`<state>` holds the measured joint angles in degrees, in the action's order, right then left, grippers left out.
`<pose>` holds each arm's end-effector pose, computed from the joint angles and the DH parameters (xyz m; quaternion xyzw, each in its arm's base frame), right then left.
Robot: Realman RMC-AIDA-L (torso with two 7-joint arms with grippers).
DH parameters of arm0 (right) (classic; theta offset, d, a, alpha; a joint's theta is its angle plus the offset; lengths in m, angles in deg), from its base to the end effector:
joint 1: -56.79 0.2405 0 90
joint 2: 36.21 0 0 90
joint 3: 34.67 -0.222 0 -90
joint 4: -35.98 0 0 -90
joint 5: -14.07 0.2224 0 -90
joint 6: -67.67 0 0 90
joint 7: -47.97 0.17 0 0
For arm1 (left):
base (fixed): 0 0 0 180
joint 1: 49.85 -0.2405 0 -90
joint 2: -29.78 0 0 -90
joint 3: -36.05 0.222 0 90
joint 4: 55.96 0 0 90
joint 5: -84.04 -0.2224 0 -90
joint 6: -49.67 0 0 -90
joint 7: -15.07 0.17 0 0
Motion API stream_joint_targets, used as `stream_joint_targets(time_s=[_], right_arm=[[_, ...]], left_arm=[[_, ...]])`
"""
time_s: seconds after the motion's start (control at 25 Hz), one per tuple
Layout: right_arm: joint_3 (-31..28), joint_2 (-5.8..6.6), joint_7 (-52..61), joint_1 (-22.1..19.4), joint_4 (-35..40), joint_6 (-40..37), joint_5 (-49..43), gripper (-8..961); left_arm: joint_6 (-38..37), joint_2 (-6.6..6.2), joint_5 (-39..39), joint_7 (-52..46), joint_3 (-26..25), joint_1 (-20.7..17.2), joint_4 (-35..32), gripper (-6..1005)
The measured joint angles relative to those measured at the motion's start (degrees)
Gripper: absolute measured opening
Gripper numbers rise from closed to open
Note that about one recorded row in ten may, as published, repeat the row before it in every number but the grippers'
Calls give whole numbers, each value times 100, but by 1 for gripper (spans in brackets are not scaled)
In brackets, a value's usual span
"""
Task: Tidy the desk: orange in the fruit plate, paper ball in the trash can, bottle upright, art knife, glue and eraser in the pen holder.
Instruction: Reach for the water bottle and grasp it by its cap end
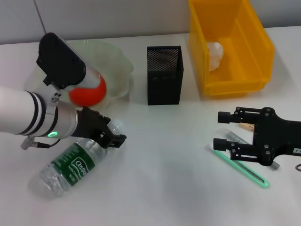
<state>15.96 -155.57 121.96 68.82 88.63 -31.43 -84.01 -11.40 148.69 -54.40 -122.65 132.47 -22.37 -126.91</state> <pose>0.2429 0.2711 0.0303 -0.9329 0.1435 0.2957 0.1472 -0.1669 0.3562 -0.0763 -0.9512 -0.2180 0.0926 0.1979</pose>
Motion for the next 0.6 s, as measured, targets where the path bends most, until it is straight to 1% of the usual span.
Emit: stream_joint_targets(time_s=[0.12,0.32,0.56,0.6], right_arm=[[0,0,6,5,0,-21,0,653],[0,0,9,12,0,-23,0,650],[0,0,10,18,0,-23,0,649],[0,0,10,18,0,-25,0,649]], left_arm=[[-1,0,0,0,37,13,22,742],[0,0,1,0,26,23,24,619],[31,0,1,0,42,31,35,618],[33,0,1,0,43,33,36,603]])
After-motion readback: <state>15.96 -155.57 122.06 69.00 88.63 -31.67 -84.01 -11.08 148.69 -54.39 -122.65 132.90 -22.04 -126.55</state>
